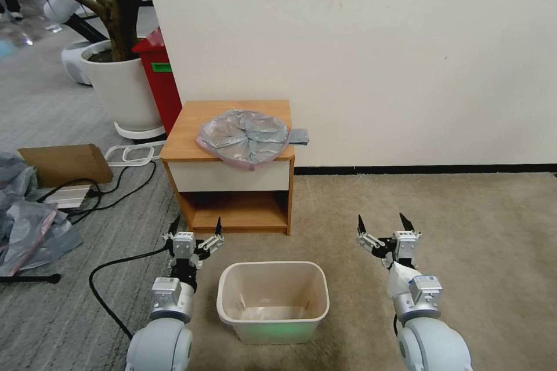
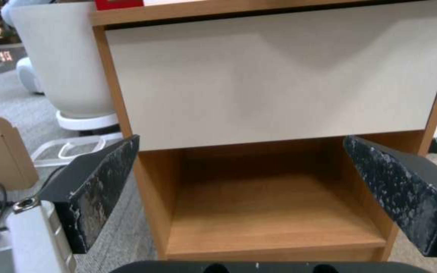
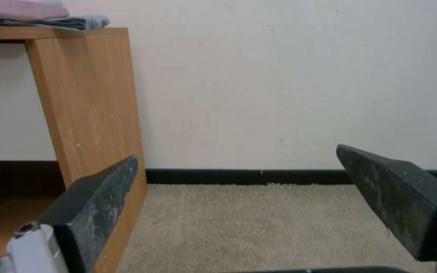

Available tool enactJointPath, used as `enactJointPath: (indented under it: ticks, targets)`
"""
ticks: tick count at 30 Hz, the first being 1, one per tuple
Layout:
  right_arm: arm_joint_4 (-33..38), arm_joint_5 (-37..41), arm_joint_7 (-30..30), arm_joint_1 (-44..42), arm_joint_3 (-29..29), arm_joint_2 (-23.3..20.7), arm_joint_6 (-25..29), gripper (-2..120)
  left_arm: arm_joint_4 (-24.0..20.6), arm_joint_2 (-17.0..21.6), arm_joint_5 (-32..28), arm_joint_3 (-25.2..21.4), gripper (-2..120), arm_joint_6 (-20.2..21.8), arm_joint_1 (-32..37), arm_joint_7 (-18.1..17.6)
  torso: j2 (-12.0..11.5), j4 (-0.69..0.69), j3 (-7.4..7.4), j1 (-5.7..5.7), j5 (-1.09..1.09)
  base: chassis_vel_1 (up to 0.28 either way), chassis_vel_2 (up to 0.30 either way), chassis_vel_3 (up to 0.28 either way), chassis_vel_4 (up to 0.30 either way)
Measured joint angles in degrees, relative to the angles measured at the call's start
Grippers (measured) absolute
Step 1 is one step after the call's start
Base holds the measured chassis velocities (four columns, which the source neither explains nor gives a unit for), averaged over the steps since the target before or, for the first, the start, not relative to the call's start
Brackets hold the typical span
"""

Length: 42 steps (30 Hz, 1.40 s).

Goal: Pick up the garbage bag from the table and place it over the trash can.

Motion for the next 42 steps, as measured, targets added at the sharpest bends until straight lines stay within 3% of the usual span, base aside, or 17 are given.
enactJointPath:
  ticks: [12,16,20,25,29,33,40,42]
  targets:
    - [0.2,0.0,0.0,-0.1,0.0,0.0,0.0,100,-0.3,0.1,-0.1,-0.1,100,0.0,0.3,0.0,0.0,0.0,0.0,0.0,0.0,0.0,0.0,0.0,0.0]
    - [3.3,1.2,0.3,-1.5,0.0,0.3,-1.0,100,-4.2,1.0,-1.4,-0.9,100,1.1,2.9,-0.3,0.0,0.0,0.0,0.0,0.01,0.0,0.0,0.0,0.0]
    - [11.4,4.2,1.3,-5.2,-0.1,1.0,-3.5,100,-11.7,2.9,-4.0,-2.6,100,3.4,8.0,-1.2,0.0,0.0,0.0,0.0,-0.01,0.0,0.0,0.0,0.0]
    - [16.9,6.2,2.0,-7.7,-0.1,1.5,-5.3,100,-16.9,4.1,-5.9,-3.8,100,4.9,11.6,-1.8,0.0,0.0,0.0,0.0,-0.01,0.0,0.0,0.0,0.0]
    - [25.2,9.3,3.1,-11.6,-0.2,2.3,-7.9,100,-24.4,6.0,-8.5,-5.5,100,7.2,16.8,-2.7,0.0,0.0,0.0,0.0,0.0,0.0,0.0,0.0,0.0]
    - [28.9,10.7,3.6,-13.3,-0.2,2.6,-9.1,100,-28.8,7.4,-10.4,-6.7,100,8.8,20.5,-3.3,0.0,0.0,-0.01,0.0,0.02,0.0,0.0,0.0,0.0]
    - [29.0,11.0,3.6,-13.3,-0.4,2.6,-9.3,100,-29.2,8.2,-11.7,-7.6,100,9.9,22.9,-3.8,0.0,-0.01,-0.01,0.0,-0.03,0.0,0.0,0.0,0.0]
    - [25.2,11.8,3.7,-11.8,-1.6,1.9,-9.5,100,-29.2,8.6,-12.4,-9.4,100,11.0,25.8,-5.2,0.0,-0.02,0.0,0.0,-0.01,0.0,0.0,0.0,0.0]
